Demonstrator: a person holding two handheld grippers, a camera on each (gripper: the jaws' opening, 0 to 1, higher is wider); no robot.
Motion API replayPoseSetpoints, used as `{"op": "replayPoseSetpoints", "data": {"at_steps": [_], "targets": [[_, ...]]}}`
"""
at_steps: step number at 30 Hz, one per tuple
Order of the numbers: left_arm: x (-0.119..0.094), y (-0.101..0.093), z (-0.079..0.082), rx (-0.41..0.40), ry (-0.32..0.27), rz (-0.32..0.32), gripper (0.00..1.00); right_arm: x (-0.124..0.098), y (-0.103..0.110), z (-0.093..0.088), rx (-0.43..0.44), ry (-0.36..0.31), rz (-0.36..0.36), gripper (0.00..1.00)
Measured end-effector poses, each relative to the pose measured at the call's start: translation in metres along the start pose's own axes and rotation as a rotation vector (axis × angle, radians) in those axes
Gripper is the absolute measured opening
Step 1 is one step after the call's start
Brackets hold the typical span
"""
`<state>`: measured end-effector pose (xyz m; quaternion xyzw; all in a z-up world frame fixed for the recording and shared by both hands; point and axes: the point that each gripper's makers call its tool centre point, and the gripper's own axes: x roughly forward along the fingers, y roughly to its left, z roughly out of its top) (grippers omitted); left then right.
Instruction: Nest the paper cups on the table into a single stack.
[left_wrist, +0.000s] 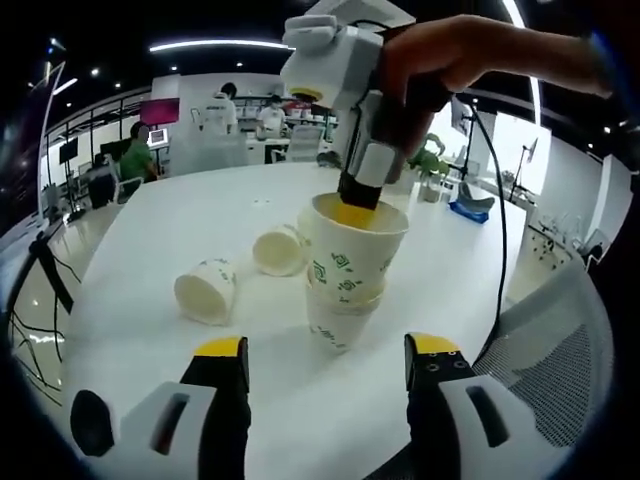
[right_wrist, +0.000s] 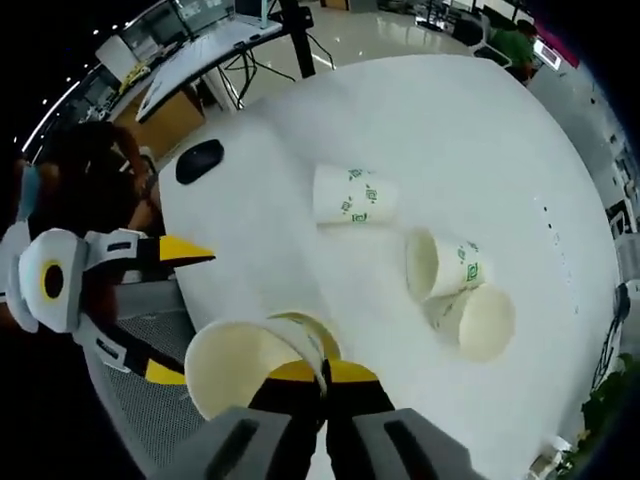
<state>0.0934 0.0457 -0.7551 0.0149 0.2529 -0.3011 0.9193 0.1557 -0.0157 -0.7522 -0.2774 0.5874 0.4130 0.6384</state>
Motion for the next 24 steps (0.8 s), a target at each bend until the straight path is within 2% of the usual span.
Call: {"op": "replayPoseSetpoints", "data": {"at_steps": [10, 24], "targets": [[0.0, -0.001, -0.001, 0.001, 0.003, -0.003, 0.61, 0.018, -0.009, -0.006, 0.009, 0.015, -0.026, 0.0], [-0.001, -0.003, -0.001, 0.001, 0.011, -0.007, 0.6, 0.015, -0.011, -0.003, 0.027, -0.011, -0.053, 0.0]]}}
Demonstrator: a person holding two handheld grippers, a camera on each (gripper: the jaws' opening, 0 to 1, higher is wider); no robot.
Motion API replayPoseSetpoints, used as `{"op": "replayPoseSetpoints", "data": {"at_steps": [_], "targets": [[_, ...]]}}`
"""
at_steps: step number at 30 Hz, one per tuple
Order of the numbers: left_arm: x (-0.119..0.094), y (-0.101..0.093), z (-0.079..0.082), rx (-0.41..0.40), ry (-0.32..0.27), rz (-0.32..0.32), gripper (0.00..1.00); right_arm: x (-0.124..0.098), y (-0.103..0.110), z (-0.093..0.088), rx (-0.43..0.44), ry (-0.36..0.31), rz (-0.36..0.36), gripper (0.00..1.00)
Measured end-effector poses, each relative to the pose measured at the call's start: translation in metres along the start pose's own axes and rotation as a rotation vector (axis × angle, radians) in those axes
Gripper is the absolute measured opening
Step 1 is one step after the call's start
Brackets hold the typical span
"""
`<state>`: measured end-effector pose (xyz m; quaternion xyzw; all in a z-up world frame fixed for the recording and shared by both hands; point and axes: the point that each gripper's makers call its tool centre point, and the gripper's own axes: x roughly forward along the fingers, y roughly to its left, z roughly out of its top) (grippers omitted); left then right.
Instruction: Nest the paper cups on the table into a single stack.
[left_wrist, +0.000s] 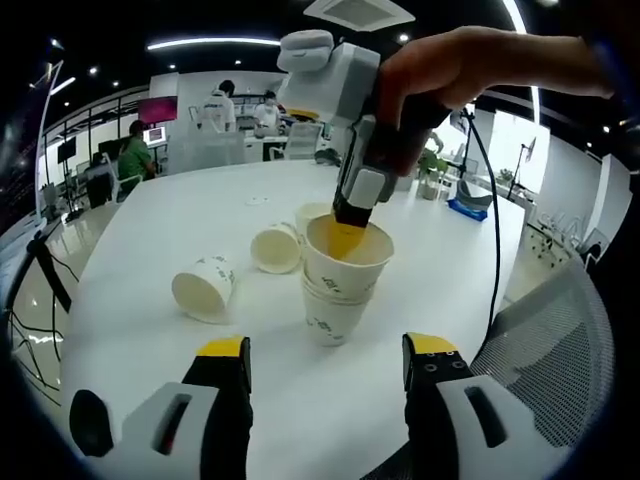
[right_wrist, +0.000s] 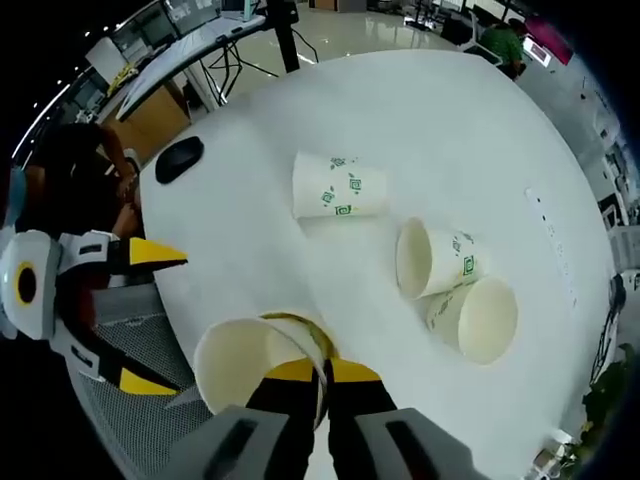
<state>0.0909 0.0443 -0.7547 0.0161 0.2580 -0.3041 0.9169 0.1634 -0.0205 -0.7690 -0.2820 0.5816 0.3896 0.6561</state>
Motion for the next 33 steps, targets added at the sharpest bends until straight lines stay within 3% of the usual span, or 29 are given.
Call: {"op": "replayPoseSetpoints", "data": {"at_steps": [11, 26, 33], "targets": [[0.0, 0.001, 0.0, -0.001, -0.001, 0.002, 0.6, 0.0, 0.002, 0.0, -0.011, -0.003, 0.019, 0.09], [0.001, 0.001, -0.002, 0.004, 0.005, 0.005, 0.59, -0.014, -0.003, 0.002, -0.017, -0.032, 0.004, 0.1], [0.003, 0.002, -0.003, 0.006, 0.006, 0.004, 0.59, -0.023, -0.006, 0.006, 0.05, -0.08, 0.057, 0.13]]}}
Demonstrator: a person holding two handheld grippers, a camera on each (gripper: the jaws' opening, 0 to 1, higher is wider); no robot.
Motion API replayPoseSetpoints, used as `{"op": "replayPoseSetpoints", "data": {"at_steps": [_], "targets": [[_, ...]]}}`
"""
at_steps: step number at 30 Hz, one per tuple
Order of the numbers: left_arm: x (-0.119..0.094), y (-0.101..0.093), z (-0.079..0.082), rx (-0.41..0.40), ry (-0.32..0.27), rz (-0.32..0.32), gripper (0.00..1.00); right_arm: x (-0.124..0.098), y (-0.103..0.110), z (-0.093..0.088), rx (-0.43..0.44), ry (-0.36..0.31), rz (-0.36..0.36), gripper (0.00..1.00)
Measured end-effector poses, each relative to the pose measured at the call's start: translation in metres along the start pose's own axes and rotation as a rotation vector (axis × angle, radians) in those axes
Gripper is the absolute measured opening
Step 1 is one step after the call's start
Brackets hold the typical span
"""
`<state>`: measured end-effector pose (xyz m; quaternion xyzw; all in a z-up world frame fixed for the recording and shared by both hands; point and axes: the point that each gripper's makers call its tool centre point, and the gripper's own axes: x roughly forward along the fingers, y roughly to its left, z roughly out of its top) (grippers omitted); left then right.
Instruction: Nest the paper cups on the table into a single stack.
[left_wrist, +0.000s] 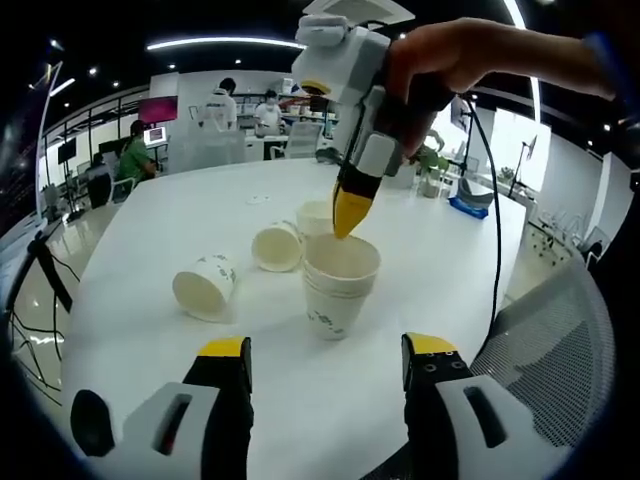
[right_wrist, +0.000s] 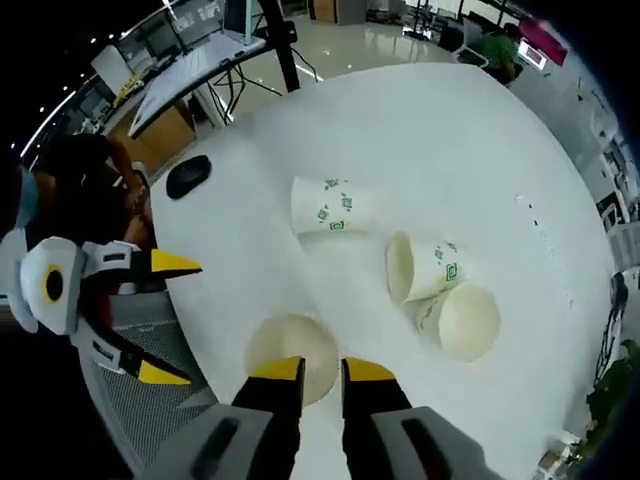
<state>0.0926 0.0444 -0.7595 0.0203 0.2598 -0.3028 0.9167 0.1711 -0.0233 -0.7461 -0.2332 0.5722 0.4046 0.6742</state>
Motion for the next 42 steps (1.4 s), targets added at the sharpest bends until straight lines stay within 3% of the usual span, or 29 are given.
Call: {"op": "replayPoseSetpoints", "data": {"at_steps": [10, 23, 28, 42], "targets": [[-0.001, 0.0, 0.001, -0.003, -0.003, 0.0, 0.59, -0.02, -0.025, 0.002, 0.069, -0.092, -0.046, 0.19], [-0.002, 0.0, 0.001, -0.008, -0.003, 0.002, 0.59, -0.027, -0.063, -0.006, 0.174, -0.128, -0.095, 0.24], [0.0, 0.001, 0.0, -0.012, -0.003, 0.001, 0.59, -0.03, -0.085, -0.001, 0.229, -0.147, -0.12, 0.24], [0.001, 0.002, -0.001, -0.028, -0.002, -0.004, 0.59, -0.015, -0.135, -0.007, 0.282, -0.099, -0.17, 0.3]]}}
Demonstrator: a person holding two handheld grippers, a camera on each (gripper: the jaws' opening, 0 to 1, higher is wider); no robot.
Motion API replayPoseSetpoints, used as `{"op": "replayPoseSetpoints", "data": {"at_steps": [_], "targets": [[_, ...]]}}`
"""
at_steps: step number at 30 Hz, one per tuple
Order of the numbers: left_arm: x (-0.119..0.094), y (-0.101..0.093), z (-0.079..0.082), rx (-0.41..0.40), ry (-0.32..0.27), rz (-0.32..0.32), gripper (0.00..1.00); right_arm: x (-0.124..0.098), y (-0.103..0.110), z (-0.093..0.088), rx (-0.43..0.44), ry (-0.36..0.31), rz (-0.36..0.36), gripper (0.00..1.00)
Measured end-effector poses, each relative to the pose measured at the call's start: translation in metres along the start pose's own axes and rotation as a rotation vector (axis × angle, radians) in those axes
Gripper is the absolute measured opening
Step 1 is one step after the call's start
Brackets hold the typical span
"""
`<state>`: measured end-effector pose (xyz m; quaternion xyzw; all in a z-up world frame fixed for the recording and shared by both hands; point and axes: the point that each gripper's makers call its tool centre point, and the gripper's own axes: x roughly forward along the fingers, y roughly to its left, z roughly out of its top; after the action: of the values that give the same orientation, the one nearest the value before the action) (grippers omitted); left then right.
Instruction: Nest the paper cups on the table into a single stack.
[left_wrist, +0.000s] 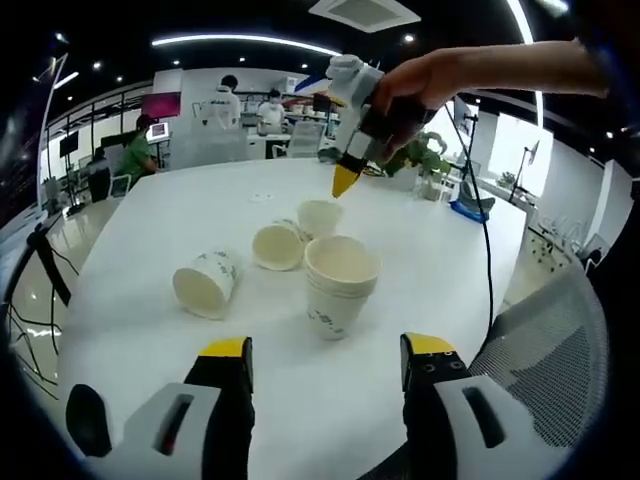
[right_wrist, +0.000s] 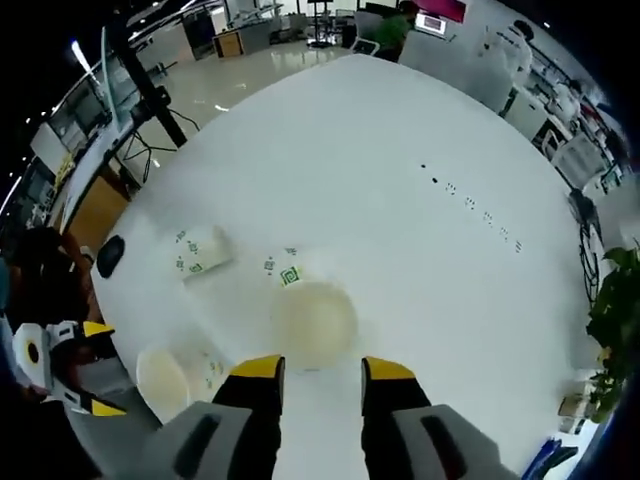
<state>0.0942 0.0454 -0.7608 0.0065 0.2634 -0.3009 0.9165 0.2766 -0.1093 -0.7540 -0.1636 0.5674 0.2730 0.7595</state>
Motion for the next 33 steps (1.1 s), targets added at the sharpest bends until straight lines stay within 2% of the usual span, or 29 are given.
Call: {"op": "replayPoseSetpoints", "data": {"at_steps": [4, 12, 15, 20, 24, 33], "targets": [[0.0, -0.001, 0.0, 0.007, 0.003, 0.0, 0.61, 0.012, -0.009, 0.001, 0.016, 0.01, -0.016, 0.34], [0.001, -0.007, 0.001, 0.025, 0.005, -0.023, 0.66, 0.042, -0.021, 0.008, 0.055, 0.031, -0.004, 0.33], [0.001, -0.007, 0.0, 0.03, 0.011, -0.024, 0.66, 0.052, -0.017, 0.004, 0.107, 0.044, 0.014, 0.25], [0.001, -0.005, 0.0, 0.016, 0.008, -0.02, 0.66, 0.058, -0.012, -0.001, 0.103, 0.061, 0.001, 0.26], [0.0, -0.004, 0.001, 0.013, 0.01, -0.016, 0.65, 0.067, -0.008, -0.003, 0.15, 0.066, 0.01, 0.25], [-0.002, -0.005, 0.001, 0.006, 0.017, -0.013, 0.64, 0.078, -0.005, -0.005, 0.143, 0.092, -0.009, 0.2]]}}
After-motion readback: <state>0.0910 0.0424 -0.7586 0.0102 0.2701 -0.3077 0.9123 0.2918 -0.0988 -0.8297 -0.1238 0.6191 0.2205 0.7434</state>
